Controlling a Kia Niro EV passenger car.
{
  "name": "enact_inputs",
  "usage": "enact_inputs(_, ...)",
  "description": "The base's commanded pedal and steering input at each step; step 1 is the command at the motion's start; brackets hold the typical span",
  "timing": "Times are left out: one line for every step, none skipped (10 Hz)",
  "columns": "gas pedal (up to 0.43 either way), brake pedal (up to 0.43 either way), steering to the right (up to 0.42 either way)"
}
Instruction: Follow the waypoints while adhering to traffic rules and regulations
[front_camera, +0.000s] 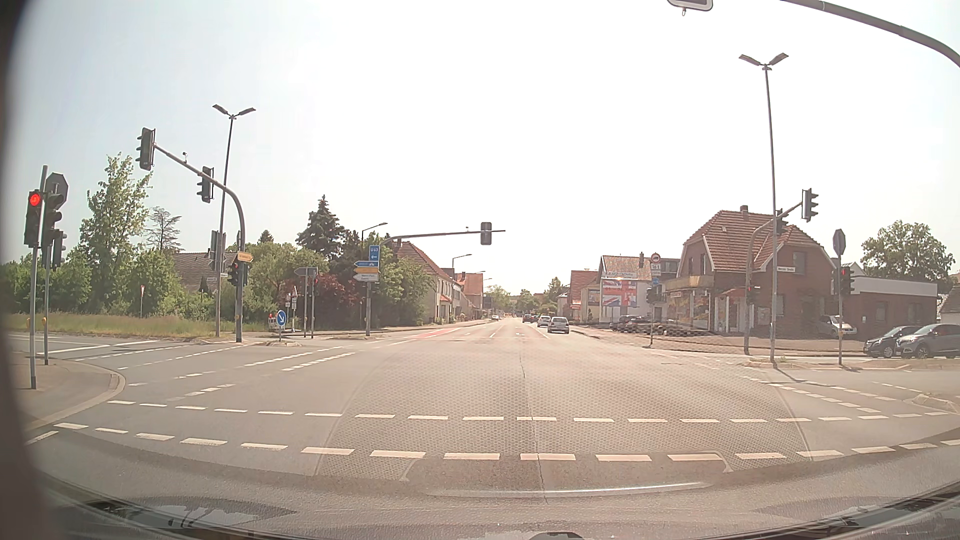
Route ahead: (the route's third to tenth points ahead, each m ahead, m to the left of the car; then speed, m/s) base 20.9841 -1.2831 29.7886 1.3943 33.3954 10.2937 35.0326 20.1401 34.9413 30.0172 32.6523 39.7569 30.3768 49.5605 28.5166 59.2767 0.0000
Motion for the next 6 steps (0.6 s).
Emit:
enact_inputs(0.000,0.262,0.019)
enact_inputs(0.000,0.262,0.019)
enact_inputs(0.000,0.262,0.019)
enact_inputs(0.000,0.262,0.019)
enact_inputs(0.000,0.262,0.019)
enact_inputs(0.000,0.262,0.019)
